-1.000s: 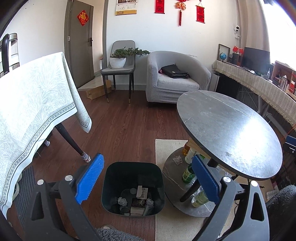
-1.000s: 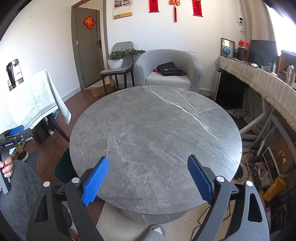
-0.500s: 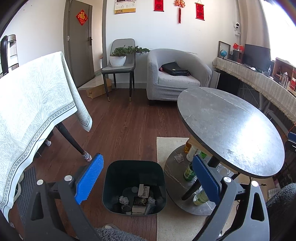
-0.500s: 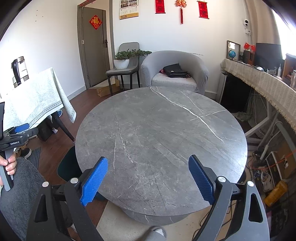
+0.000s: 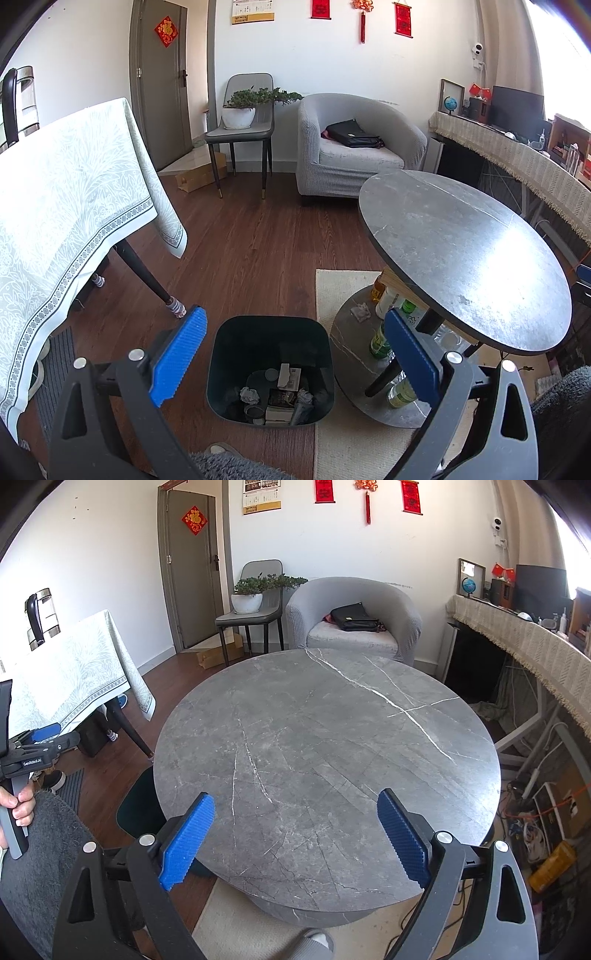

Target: Collect trash

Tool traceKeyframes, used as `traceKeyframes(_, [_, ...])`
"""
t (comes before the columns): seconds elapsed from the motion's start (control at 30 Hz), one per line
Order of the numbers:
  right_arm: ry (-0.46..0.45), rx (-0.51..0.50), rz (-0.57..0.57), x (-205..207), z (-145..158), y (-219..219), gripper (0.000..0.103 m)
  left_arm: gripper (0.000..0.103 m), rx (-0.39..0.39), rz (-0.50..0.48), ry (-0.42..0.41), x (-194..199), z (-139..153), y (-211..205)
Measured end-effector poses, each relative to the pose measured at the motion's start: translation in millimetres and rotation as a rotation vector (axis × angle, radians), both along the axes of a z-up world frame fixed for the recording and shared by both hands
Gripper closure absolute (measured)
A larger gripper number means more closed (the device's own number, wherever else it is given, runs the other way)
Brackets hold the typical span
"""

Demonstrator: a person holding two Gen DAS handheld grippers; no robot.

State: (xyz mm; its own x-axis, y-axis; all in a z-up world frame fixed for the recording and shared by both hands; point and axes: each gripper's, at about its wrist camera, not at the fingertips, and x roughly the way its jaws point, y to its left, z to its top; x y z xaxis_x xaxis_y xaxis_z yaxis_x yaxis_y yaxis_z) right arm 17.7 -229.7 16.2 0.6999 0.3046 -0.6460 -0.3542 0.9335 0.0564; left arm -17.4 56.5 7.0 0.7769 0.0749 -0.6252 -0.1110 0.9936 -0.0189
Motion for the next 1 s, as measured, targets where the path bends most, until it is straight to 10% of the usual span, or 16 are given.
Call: traceKeyframes(1.0, [0.001,-0.003,0.002,-0.2,-0.5,2.5,0.011,0.005,-0.001,0.004,0.004,1.9,-0.9,1.4])
